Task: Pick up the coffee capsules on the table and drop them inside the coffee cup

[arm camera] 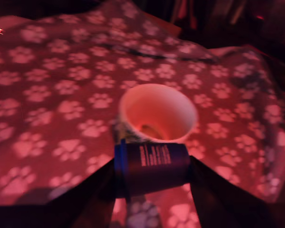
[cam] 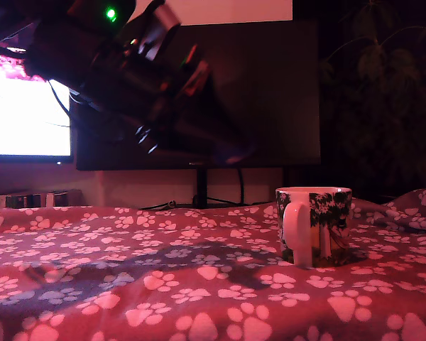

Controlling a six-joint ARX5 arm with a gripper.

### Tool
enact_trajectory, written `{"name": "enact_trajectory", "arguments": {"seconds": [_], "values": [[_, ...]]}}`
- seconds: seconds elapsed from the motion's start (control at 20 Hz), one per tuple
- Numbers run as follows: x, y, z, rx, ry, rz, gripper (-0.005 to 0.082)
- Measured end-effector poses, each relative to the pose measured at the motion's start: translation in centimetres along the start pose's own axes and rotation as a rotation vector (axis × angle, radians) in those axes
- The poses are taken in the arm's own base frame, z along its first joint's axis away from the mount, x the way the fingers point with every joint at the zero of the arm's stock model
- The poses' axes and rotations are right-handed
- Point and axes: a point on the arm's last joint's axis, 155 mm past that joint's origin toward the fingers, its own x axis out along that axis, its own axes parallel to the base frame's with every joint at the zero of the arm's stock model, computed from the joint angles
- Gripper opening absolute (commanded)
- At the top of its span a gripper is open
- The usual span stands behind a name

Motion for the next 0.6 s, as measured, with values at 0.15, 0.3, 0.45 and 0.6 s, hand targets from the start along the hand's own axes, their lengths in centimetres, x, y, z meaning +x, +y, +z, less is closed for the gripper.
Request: {"name": "enact_trajectory", "arguments": {"seconds": [0.15, 0.3, 0.45, 0.6], "values": [[0.4, -1.2, 0.0, 0.015, 0.0, -0.023, 0.0267], [0.5, -1.5, 0.1, 0.032, -0.001, -0.022, 0.0267], [0.6, -1.1, 0.8, 0.047, -0.026, 0.005, 0.0267], [0.6, -0.9, 0.9, 0.051, -0.032, 0.015, 0.0267]]}}
